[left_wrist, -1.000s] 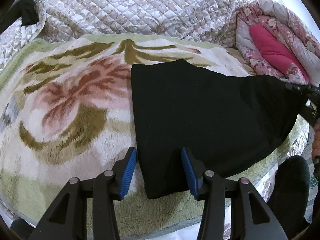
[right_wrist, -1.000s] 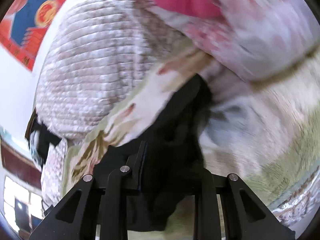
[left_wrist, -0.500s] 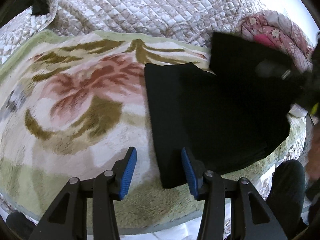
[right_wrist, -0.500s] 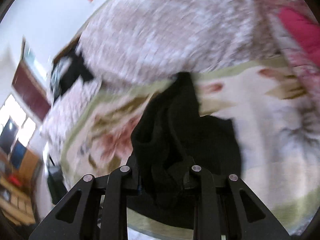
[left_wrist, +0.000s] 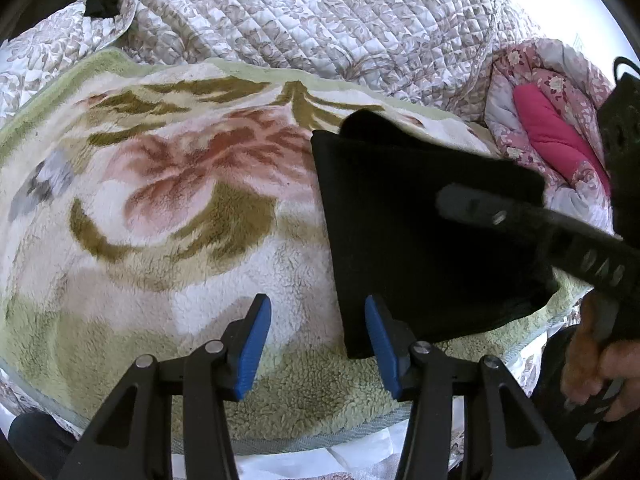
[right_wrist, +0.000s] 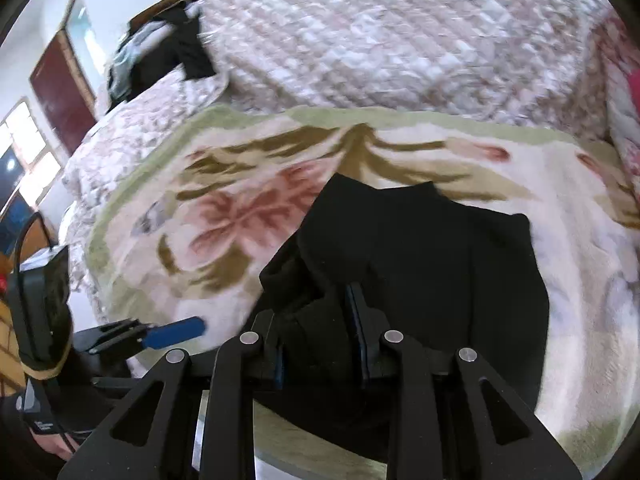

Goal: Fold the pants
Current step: 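Fold the held pants end over the stack and open the right gripper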

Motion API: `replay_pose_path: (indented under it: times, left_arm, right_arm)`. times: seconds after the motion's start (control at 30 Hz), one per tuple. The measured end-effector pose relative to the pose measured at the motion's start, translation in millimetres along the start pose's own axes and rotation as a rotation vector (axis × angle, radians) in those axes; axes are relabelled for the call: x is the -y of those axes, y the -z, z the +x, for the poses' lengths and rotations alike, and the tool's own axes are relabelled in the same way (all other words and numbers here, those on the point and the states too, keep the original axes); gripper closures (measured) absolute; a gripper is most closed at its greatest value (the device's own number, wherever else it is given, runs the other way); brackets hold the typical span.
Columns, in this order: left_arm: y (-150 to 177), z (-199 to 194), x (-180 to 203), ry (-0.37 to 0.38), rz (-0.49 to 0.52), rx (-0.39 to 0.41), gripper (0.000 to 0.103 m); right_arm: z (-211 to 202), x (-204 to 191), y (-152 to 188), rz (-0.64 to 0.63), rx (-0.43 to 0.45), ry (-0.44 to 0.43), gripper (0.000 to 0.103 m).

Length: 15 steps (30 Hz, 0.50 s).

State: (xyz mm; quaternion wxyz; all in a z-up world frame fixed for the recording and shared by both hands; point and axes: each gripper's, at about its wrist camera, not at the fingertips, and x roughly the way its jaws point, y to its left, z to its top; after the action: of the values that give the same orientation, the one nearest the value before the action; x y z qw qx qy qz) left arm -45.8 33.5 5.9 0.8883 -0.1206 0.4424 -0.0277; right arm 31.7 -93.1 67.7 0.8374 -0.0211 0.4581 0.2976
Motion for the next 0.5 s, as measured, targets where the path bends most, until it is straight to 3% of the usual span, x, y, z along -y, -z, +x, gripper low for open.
replay_pose_path:
  times: [0.17, 0.23, 0.3, 0.5]
  left_arm:
    - [3.0, -4.9, -8.5, -0.019, -0.013, 0.003, 0.051]
    - [4.8, -5.8, -12.1, -0.025, -0.022, -0.001, 0.051]
    - [6.6, -6.1, -14.2, -0.028, -0.026, -0.006, 0.051]
    - [7.6, -10.3, -14.8, -0.039, -0.021, -0.007, 0.051]
  right_arm:
    - [18.1, -5.7, 9.8, -0.018, -0.041, 0.002, 0.078]
    - [17.5, -4.7, 9.3, -0.009, -0.04, -0.014, 0.072]
    - [14.2, -4.8, 7.7, 0.007, -0.035, -0.066, 0.061]
    - [8.3, -9.7, 5.0, 0.016, -0.021, -0.156, 0.058]
